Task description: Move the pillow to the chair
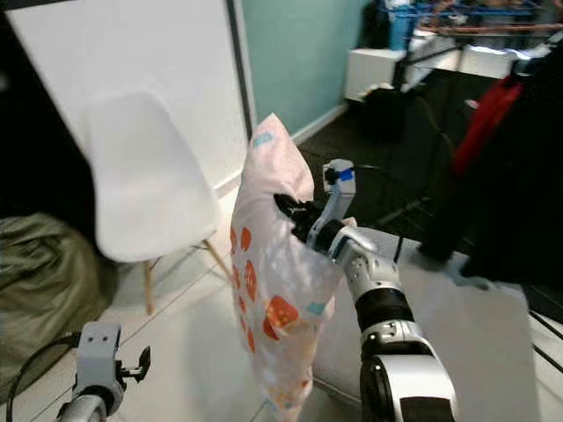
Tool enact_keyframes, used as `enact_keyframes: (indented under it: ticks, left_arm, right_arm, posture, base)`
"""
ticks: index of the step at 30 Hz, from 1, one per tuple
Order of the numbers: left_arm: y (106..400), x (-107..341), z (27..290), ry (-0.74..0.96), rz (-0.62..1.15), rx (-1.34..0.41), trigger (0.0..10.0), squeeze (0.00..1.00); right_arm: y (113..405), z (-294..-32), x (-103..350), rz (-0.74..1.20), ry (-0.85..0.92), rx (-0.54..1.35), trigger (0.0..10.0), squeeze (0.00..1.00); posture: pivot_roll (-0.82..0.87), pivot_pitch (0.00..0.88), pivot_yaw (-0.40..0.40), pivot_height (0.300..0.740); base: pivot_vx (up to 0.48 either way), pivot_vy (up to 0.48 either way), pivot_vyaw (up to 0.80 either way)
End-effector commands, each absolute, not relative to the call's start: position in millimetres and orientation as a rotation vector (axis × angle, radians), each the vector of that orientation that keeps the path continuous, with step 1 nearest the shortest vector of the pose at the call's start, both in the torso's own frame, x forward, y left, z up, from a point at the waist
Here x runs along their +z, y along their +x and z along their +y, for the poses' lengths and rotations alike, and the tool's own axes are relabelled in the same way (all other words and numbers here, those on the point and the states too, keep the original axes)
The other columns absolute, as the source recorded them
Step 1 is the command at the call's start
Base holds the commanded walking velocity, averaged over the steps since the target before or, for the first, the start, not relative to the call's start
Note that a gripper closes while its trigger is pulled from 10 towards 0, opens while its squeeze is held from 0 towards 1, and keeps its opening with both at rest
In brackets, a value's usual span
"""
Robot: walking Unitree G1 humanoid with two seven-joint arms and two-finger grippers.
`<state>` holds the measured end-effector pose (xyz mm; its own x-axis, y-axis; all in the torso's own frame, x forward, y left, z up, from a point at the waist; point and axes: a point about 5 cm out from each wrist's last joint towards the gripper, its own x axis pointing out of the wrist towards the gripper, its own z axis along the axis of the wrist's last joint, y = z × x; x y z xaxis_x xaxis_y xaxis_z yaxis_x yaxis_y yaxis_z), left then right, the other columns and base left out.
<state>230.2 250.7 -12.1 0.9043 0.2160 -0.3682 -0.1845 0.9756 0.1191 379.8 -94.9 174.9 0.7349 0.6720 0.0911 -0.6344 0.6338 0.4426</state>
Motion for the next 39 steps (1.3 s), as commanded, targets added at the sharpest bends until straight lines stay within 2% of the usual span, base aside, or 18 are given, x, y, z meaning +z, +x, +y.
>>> enact_keyframes:
  ticks: [1,17,20,27,39]
  left_arm:
    - [225,-15,255,0.085,0.407,0.222,10.0,0.0]
    - [225,-15,257,0.079,0.41,0.223,10.0,0.0]
    - [225,-15,257,0.089,0.414,0.214,10.0,0.0]
    - [225,-15,255,0.096,0.412,0.201,10.0,0.0]
    - [225,-17,252,0.108,0.421,0.188,10.0,0.0]
  right_arm:
    - [381,-93,196,-0.016,0.457,0.801,10.0,0.0]
    - [381,-93,194,-0.014,0.449,0.786,10.0,0.0]
    - [386,-99,190,0.015,0.426,0.687,10.0,0.0]
    - [392,-111,187,0.037,0.438,0.578,10.0,0.0]
    - [391,-99,192,0.014,0.418,0.636,10.0,0.0]
  posture:
    - [-0.14,0.021,-0.037,0.74]
    - [-0.14,0.026,-0.031,0.74]
    - [-0.14,0.027,-0.031,0.74]
    - [-0.14,0.023,-0.032,0.74]
    - [-0.14,0.007,-0.033,0.74]
  base:
    - [0.0,0.0,0.8]
    - [0.0,0.0,0.8]
    - [0.0,0.0,0.63]
    - [0.119,0.0,0.0]
    - [0.34,0.0,0.0]
